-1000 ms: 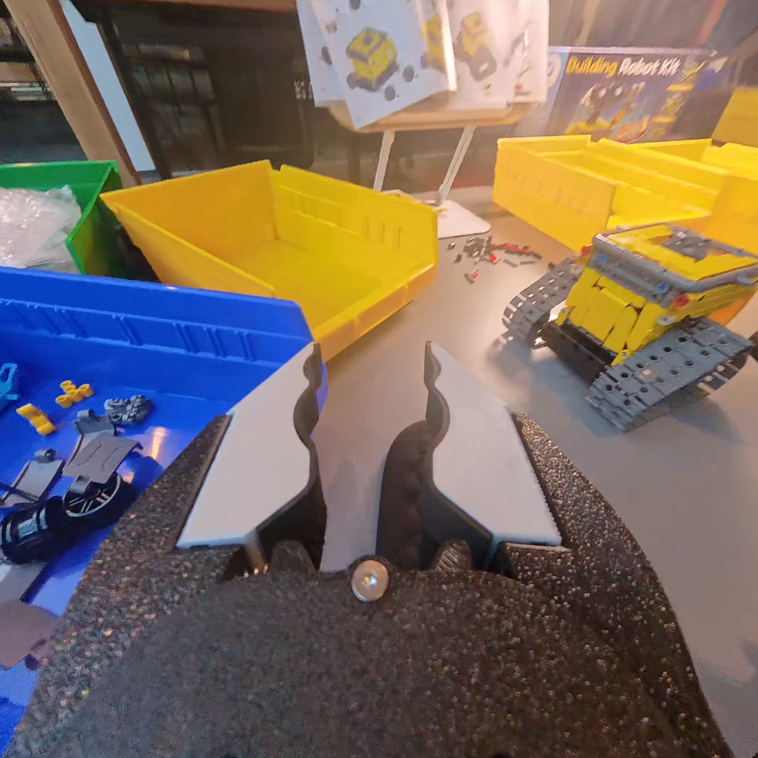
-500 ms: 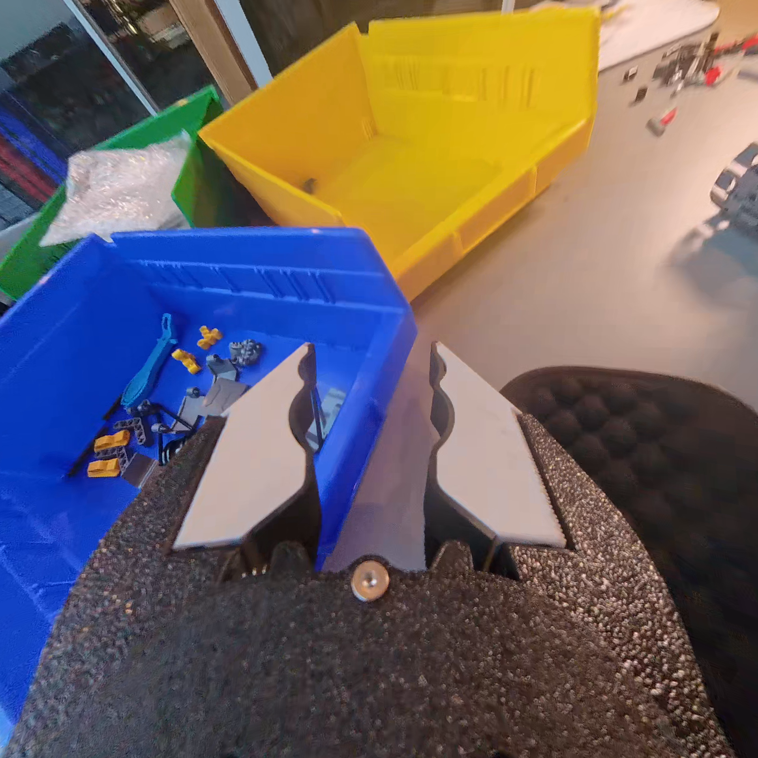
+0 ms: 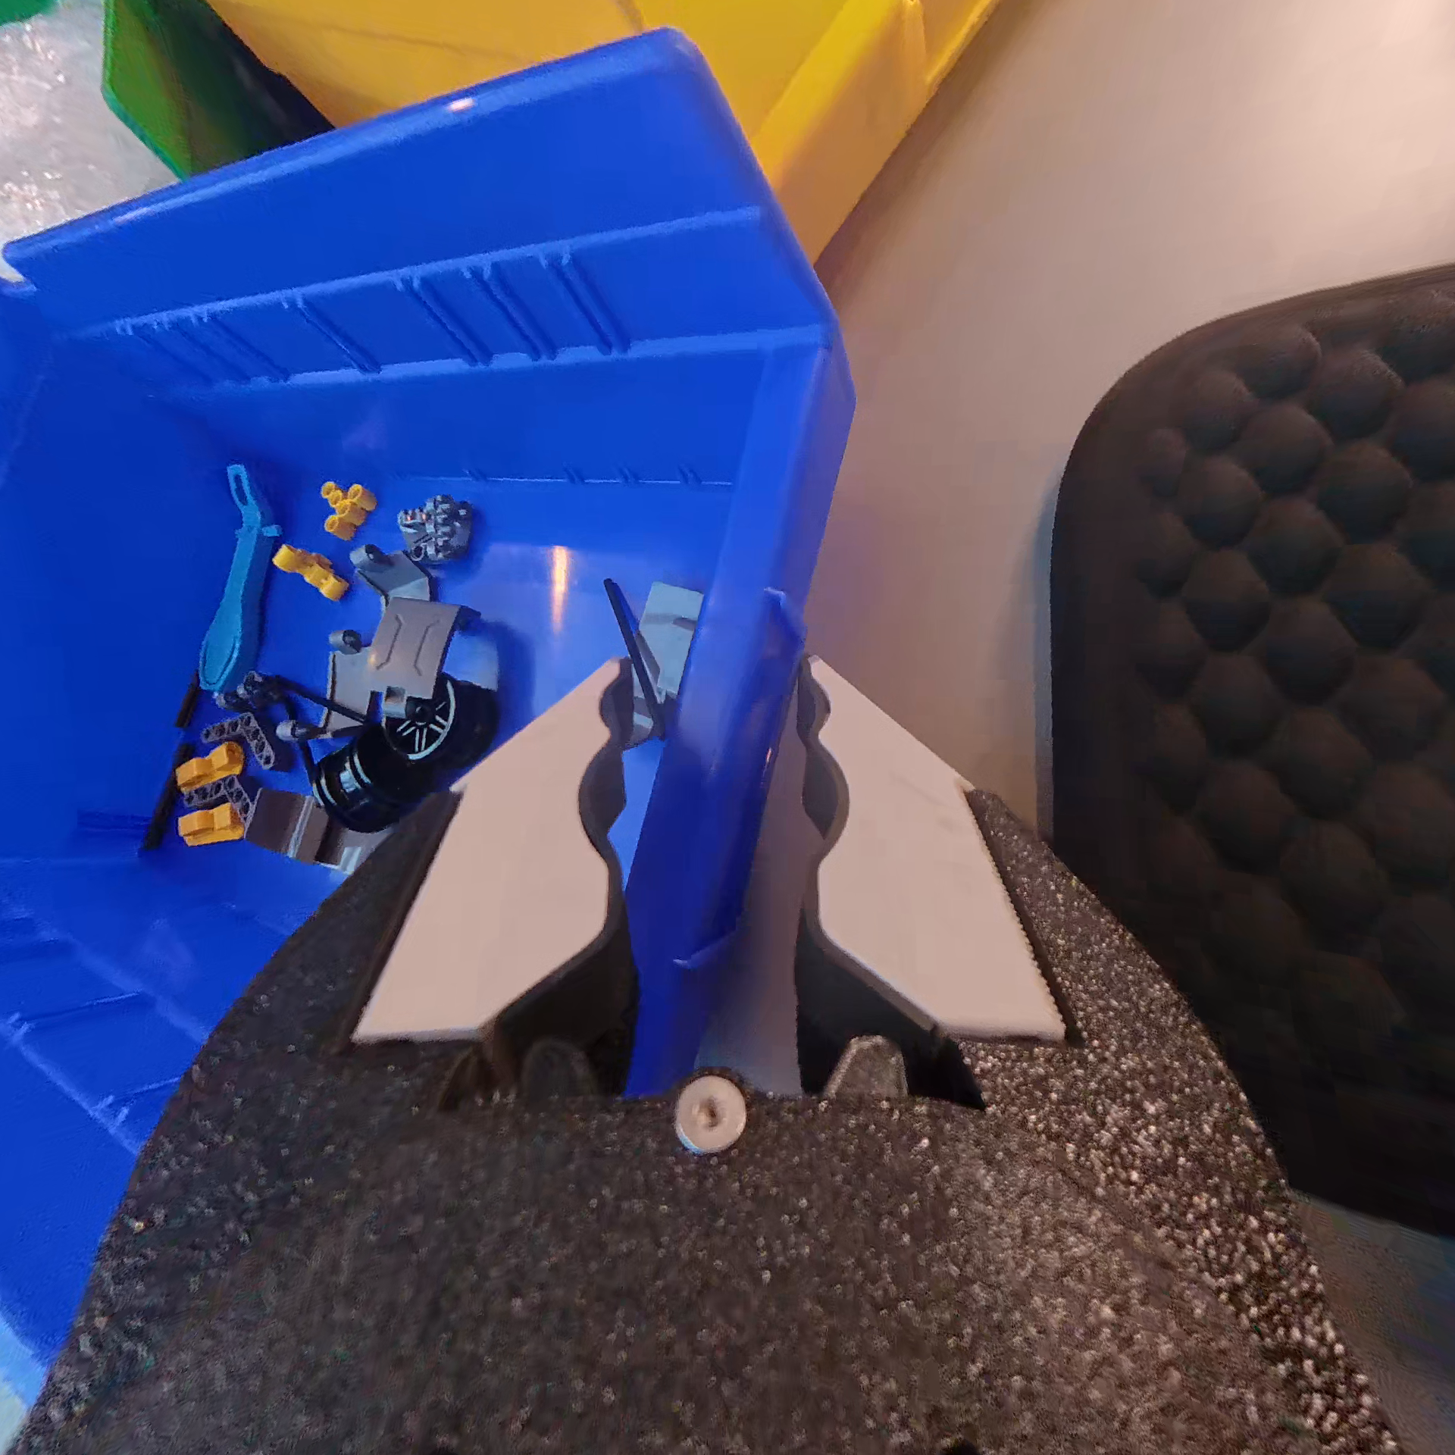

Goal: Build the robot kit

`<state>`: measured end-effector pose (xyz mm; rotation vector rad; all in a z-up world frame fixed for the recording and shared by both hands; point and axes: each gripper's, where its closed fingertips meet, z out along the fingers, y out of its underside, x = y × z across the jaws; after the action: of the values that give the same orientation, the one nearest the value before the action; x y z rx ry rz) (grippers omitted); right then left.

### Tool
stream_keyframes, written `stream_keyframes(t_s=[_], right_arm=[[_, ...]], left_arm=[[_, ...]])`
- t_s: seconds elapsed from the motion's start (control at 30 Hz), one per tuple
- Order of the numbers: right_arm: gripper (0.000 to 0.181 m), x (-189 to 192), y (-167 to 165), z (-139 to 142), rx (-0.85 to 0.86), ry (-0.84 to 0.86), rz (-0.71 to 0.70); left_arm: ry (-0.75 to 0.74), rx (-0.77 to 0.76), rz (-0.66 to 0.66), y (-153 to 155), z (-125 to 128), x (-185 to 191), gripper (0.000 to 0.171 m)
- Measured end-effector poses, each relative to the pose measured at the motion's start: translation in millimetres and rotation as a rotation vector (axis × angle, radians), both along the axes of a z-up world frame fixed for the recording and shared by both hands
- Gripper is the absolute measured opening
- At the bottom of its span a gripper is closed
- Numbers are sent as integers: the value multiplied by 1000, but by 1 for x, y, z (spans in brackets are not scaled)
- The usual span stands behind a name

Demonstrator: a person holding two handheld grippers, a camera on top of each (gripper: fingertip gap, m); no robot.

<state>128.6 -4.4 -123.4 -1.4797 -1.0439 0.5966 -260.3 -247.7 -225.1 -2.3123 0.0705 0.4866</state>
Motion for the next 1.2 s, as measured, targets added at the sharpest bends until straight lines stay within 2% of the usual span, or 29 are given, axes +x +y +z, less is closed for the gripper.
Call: stream_keyframes(t_s=[0.07, 0.17, 0.27, 0.33, 0.43, 0.53, 0.6, 0.67, 0.8, 0.93, 1.0, 1.07, 1.2], right_arm=[[66, -3, 6, -3, 3, -28, 39], [67, -7, 13, -3, 3, -63, 116], [71, -12, 19, -3, 21, -90, 197], [76, -18, 22, -4, 24, -96, 263], [79, -29, 28, -6, 18, -100, 352], [87, -42, 27, -6, -29, -77, 412], [90, -47, 27, -3, -26, -70, 396], [81, -49, 27, 1, -3, -42, 358], [40, -45, 30, 6, 23, 17, 280], [9, -53, 38, 31, 1, 117, 266], [1, -64, 50, 53, 20, 175, 244], [0, -78, 67, 75, 47, 219, 198], [0, -104, 114, 113, 141, 254, 77]], left_arm=[[35, -1, -43, -5, 0, -2, 40], [8, 32, -52, -9, 5, -2, 43], [-82, 228, -59, 2, 38, 18, 44], [-170, 366, -84, 16, 61, 41, 49], [-275, 492, -154, 43, 81, 78, 54], [-324, 540, -234, 76, 88, 111, 58], [-350, 563, -294, 99, 93, 128, 58], [-378, 580, -351, 119, 96, 140, 58], [-406, 590, -422, 145, 99, 150, 56], [-378, 620, -394, 162, 111, 141, 55], [-380, 635, -391, 172, 120, 137, 54], [-371, 636, -413, 186, 128, 132, 54], [-359, 654, -443, 212, 123, 118, 56]])
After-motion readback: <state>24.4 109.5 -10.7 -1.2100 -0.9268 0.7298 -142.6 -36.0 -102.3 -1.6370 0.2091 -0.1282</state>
